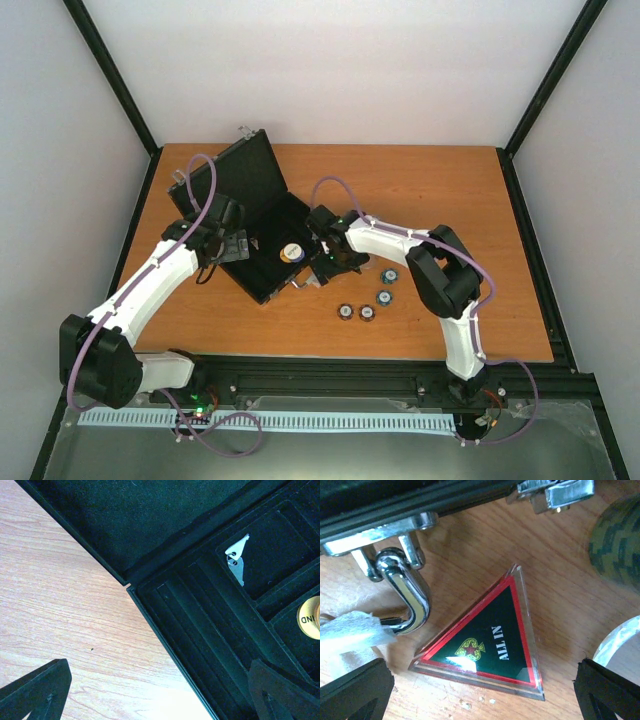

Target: Pack up texas hold em set

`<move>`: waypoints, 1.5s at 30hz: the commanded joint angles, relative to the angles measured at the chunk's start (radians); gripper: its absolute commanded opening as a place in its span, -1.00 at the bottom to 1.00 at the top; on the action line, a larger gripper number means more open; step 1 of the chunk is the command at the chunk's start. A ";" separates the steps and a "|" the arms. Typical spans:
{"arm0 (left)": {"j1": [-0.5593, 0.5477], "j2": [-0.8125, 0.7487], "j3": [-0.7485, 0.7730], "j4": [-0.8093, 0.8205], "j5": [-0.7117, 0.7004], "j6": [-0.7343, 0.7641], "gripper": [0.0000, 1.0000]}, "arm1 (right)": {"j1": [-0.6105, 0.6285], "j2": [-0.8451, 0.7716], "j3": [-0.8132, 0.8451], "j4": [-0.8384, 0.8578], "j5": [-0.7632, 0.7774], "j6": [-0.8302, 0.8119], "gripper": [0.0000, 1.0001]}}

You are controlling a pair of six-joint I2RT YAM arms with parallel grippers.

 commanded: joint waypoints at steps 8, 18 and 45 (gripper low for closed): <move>0.004 -0.009 -0.001 -0.009 -0.006 -0.002 0.99 | -0.005 0.055 0.011 0.023 -0.007 -0.014 0.99; 0.004 -0.005 -0.001 -0.010 -0.008 0.001 1.00 | -0.005 0.068 0.011 0.012 -0.018 -0.015 0.74; 0.004 -0.014 -0.015 -0.012 -0.013 -0.020 0.99 | 0.004 -0.125 -0.011 -0.065 -0.004 -0.104 0.32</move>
